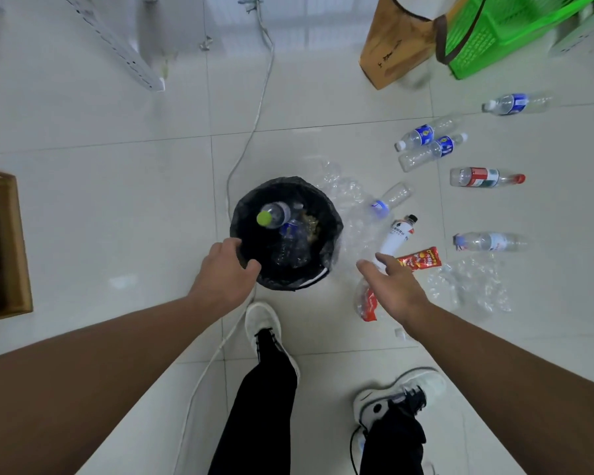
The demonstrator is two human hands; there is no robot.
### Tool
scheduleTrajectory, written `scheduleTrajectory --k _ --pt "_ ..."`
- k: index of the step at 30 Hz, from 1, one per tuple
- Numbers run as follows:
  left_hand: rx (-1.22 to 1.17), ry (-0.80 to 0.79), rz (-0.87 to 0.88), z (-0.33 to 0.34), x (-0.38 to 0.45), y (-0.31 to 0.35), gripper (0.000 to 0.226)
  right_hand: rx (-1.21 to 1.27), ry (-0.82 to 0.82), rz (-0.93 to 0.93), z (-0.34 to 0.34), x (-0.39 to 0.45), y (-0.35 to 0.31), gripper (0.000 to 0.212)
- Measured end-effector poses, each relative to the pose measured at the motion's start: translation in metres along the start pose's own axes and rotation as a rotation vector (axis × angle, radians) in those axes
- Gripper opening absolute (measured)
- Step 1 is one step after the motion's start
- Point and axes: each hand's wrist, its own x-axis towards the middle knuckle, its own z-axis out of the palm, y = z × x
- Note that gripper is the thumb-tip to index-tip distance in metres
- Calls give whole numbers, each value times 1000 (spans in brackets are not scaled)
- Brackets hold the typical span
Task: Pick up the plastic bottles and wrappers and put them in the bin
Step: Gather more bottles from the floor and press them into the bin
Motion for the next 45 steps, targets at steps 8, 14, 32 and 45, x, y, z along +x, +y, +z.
scheduleTrajectory --k 8,14,32,45 --pt "95 -61 74 29 -13 56 36 45 20 72 -53 -10 71 76" --pt "142 -94 111 60 -33 101 58 72 26 121 -90 -17 128 78" --pt "303 -181 115 238 -121 187 79 113 37 178 -207 -39 290 99" --pt "551 -34 355 353 51 174 108 599 151 577 -85 125 365 117"
